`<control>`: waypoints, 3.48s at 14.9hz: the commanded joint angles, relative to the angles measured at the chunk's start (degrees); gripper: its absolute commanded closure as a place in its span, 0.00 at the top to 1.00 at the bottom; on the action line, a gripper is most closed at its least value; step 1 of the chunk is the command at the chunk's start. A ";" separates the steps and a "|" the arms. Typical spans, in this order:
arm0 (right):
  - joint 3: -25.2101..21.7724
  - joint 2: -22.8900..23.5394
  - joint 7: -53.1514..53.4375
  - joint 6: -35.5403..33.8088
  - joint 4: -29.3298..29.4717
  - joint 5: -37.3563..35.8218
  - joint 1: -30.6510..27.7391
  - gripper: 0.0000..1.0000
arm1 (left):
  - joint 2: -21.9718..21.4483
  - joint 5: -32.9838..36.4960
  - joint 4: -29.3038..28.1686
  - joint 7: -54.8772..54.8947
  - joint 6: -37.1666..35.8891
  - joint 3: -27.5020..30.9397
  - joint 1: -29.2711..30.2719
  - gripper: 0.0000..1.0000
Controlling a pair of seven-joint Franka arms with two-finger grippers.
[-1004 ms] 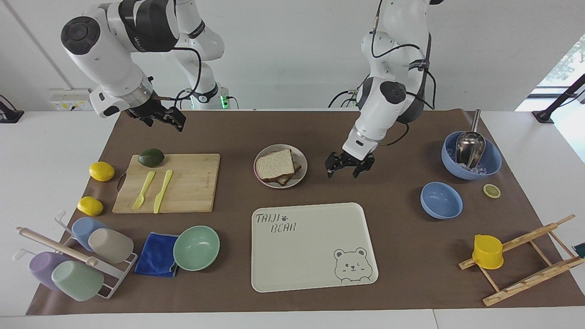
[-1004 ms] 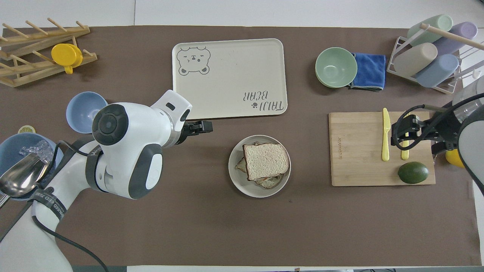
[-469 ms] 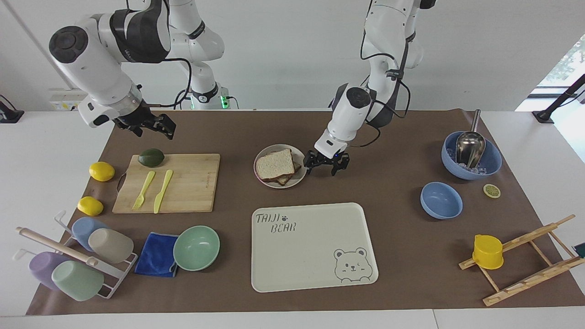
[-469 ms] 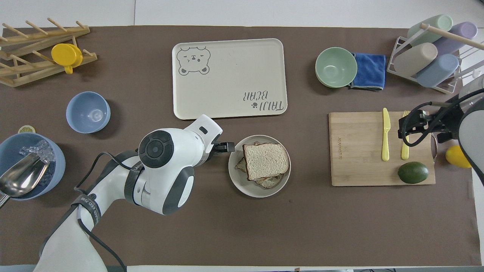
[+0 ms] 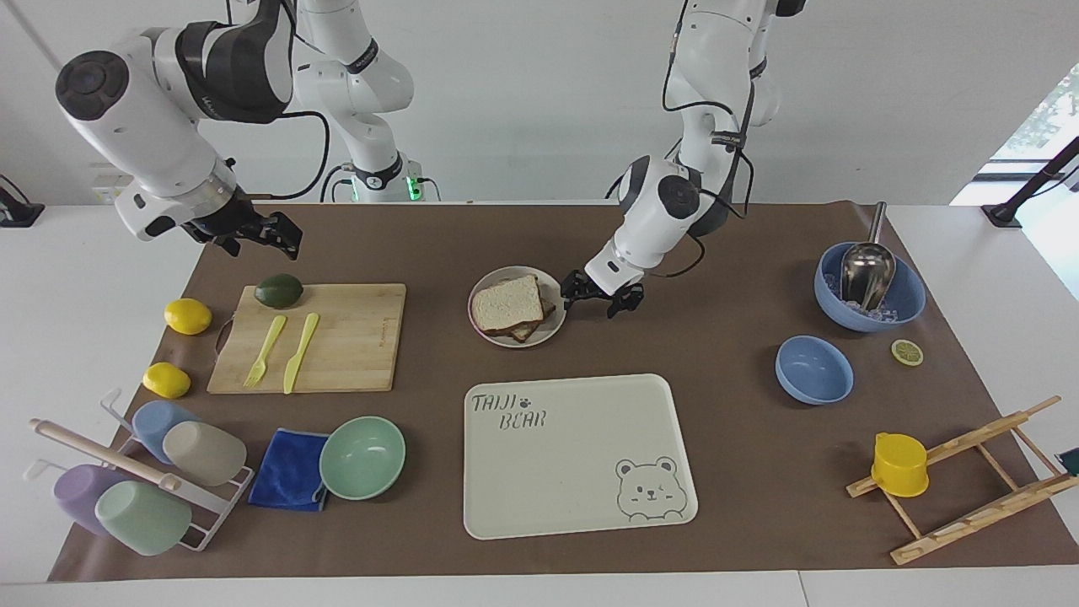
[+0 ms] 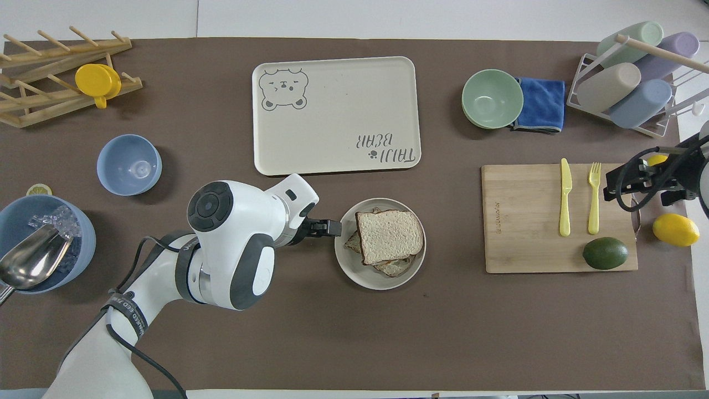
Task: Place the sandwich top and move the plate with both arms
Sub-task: 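Grasp the plate rim with the left gripper, then slide the plate with the left gripper onto the cream tray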
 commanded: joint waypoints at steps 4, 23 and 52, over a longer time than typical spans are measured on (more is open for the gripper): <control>0.32 -0.05 -6.01 -1.12 1.42 -0.13 -2.22 1.00 | -0.14 -1.68 -0.30 -1.12 -0.71 -0.11 -0.96 0.85; 0.75 -1.37 -0.75 -2.53 3.01 0.31 -1.52 1.00 | 2.24 -1.77 -0.48 -7.20 4.22 -0.12 -5.36 0.29; 0.84 -1.37 -0.75 -2.62 2.92 0.31 -1.61 1.00 | 19.53 -1.69 42.82 -7.47 -25.04 0.15 16.35 0.00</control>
